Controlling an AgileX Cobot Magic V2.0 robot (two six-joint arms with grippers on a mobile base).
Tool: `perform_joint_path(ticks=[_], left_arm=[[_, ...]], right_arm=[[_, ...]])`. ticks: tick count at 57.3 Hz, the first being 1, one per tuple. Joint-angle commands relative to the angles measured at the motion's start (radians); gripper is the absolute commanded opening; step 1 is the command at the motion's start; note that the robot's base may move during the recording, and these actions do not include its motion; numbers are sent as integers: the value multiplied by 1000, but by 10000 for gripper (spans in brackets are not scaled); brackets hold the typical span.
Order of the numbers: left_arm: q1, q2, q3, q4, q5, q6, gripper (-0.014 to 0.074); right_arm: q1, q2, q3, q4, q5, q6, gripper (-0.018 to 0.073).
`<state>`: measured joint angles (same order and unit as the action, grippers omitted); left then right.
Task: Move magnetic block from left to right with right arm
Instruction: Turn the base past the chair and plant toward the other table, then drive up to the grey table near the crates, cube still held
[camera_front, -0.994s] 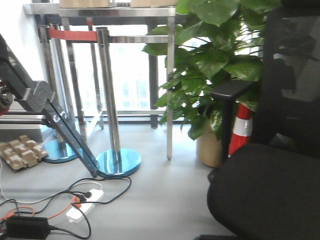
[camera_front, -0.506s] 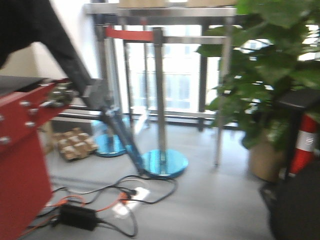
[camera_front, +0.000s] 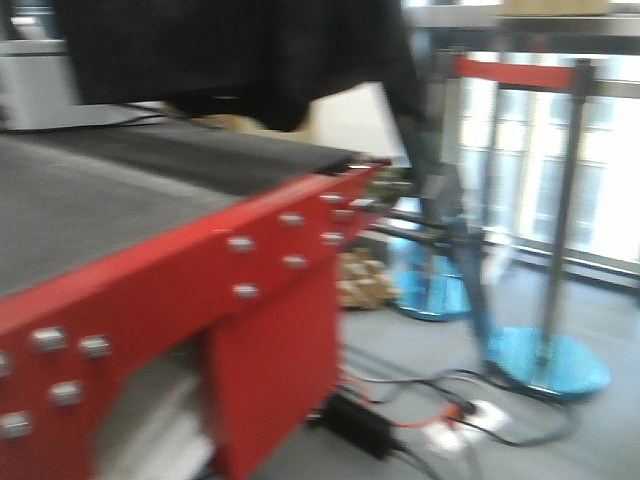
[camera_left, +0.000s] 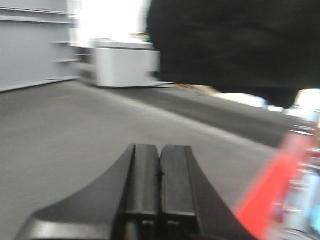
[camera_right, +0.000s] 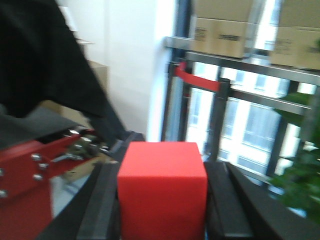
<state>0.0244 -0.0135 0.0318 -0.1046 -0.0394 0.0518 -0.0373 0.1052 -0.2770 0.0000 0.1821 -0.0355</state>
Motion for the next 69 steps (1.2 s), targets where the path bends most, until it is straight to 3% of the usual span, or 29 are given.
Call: perform_joint_path(ticks=[1,69], left_arm=[[-8,-8,8,-5,-86,0,-126],[-8,-8,8,-5,-86,0,-126]], right_arm=[[-8,10,-28,-14,-91,-8,334],[-8,10,-28,-14,-91,-8,334]])
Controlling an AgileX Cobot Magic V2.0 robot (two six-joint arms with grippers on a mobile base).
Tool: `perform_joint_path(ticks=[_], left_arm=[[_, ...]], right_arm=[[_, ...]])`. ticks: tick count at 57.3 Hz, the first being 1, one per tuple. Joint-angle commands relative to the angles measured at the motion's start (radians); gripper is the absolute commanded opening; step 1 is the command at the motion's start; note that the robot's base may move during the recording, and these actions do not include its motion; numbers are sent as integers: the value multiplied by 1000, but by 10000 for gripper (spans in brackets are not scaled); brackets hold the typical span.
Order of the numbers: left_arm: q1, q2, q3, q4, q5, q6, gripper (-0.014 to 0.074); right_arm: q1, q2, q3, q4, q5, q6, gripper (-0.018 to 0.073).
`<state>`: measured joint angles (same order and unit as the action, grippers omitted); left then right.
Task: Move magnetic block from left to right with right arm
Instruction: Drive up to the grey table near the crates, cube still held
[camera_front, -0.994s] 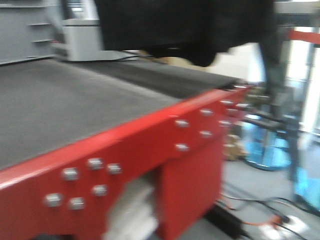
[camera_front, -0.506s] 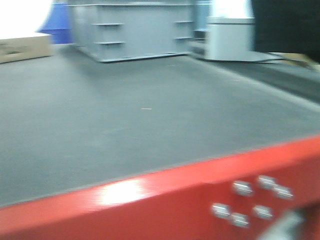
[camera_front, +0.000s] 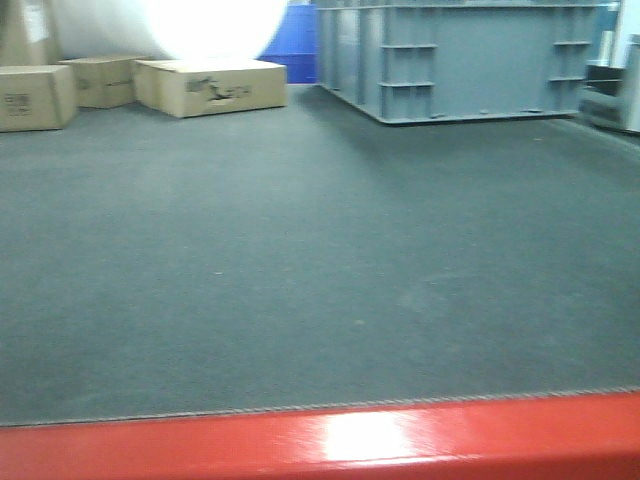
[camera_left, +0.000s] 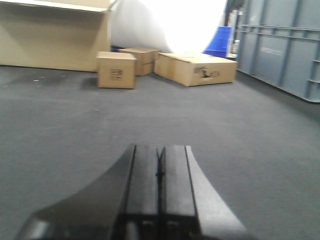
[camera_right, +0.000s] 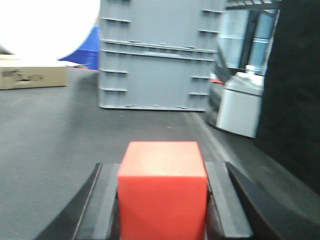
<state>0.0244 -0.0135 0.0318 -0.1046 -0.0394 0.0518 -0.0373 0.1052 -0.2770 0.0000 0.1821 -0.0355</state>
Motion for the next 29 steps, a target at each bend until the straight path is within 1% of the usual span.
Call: perform_joint_path(ticks=[1,29], left_arm=[[-8,-8,8,-5,-86,0,-126],[-8,-8,8,-5,-86,0,-126]], right_arm=[[-8,10,-28,-14,-91,-8,334],[-8,10,-28,-14,-91,-8,334]])
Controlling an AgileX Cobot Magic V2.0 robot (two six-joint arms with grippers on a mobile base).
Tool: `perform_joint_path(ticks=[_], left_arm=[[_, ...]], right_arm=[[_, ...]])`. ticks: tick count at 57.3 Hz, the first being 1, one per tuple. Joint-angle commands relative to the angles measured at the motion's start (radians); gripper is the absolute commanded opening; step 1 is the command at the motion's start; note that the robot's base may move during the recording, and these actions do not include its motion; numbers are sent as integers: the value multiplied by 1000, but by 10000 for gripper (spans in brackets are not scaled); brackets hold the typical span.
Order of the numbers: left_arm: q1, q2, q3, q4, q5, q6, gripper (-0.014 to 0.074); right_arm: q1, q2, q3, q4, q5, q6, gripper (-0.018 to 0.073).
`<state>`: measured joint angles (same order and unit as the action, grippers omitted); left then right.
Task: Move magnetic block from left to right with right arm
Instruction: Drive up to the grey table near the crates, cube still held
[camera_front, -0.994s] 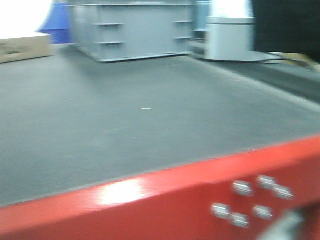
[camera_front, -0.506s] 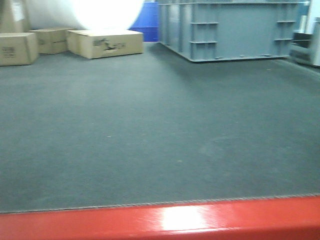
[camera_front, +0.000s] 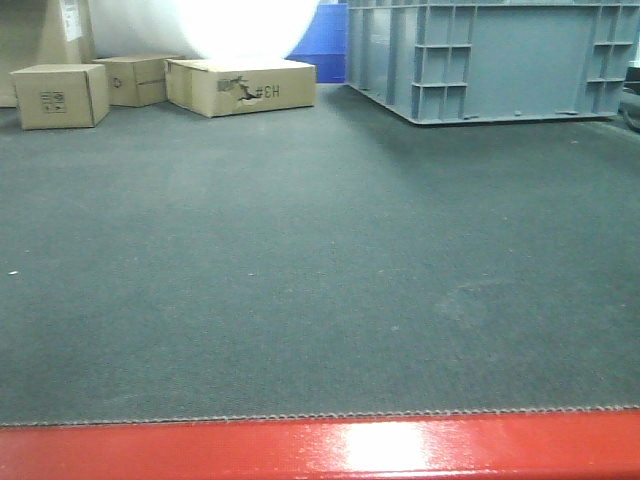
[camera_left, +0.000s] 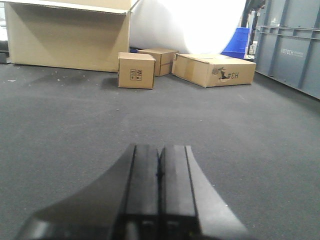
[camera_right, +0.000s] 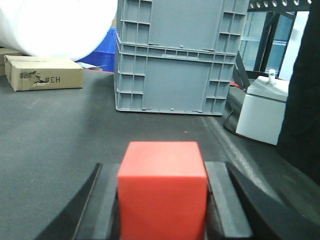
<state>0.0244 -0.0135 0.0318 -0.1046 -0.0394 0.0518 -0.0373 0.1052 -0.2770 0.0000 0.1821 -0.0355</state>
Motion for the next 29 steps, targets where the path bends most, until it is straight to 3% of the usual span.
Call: perform_joint_path(ticks=[1,29], left_arm=[[-8,-8,8,-5,-86,0,-126],[-8,-8,8,-5,-86,0,-126]], right_arm=[[-8,10,-28,-14,-91,-8,334],[-8,10,-28,-14,-91,-8,334]])
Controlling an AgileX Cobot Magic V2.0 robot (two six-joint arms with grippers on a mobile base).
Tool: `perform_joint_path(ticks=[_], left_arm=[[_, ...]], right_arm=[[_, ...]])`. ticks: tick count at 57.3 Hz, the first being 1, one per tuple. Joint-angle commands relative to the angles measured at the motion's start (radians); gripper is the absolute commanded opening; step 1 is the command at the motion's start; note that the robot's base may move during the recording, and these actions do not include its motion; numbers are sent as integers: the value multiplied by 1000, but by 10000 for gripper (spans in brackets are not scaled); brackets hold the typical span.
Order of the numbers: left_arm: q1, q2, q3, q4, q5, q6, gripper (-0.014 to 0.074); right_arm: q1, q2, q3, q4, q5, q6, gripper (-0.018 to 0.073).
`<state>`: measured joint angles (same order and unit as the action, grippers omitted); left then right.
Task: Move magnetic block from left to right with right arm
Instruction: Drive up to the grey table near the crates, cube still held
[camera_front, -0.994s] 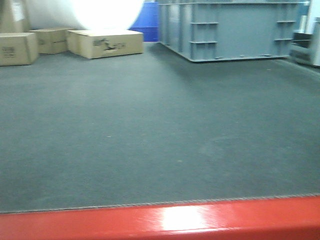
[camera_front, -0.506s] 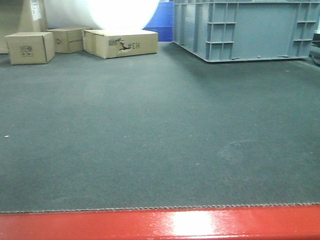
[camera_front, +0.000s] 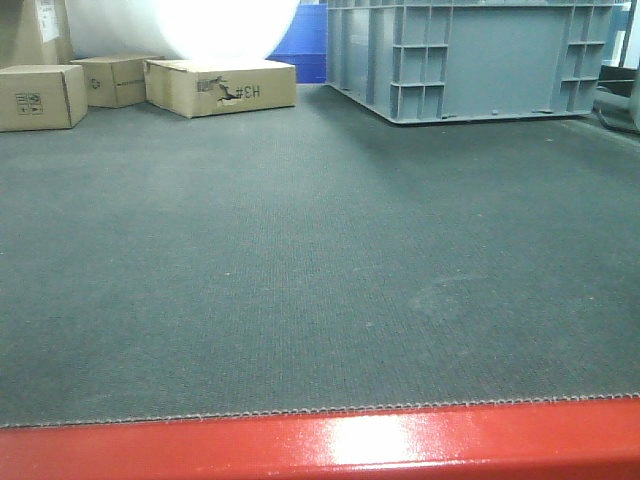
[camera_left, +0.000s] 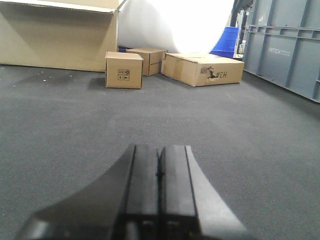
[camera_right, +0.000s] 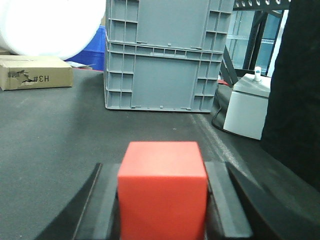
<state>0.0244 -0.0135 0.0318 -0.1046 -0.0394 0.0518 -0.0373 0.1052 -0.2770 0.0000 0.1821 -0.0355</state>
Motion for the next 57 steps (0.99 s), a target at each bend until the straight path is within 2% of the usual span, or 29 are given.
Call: perform_joint_path(ticks=[1,26,32,43,48,52,57], left_arm=[[-8,-8,8,-5,-86,0,-126],[-8,-8,8,-5,-86,0,-126],[-8,-8,8,-5,-86,0,-126],[-8,-8,8,-5,-86,0,-126],[-8,-8,8,-5,-86,0,-126],[-8,-8,8,-5,-86,0,-126],[-8,-8,8,-5,-86,0,-126]], right_arm=[[-8,10,-28,-14,-91,-8,334],[-8,11,-26,-14,-108,-8,334],[-8,53,-50,21,-101,0,334],[-8,323,-175,91,46,14,334],[0,482,-230,99,77,85,334],[29,598,-277,98,100,161,334],[105,734,-334,98,119,220,334]])
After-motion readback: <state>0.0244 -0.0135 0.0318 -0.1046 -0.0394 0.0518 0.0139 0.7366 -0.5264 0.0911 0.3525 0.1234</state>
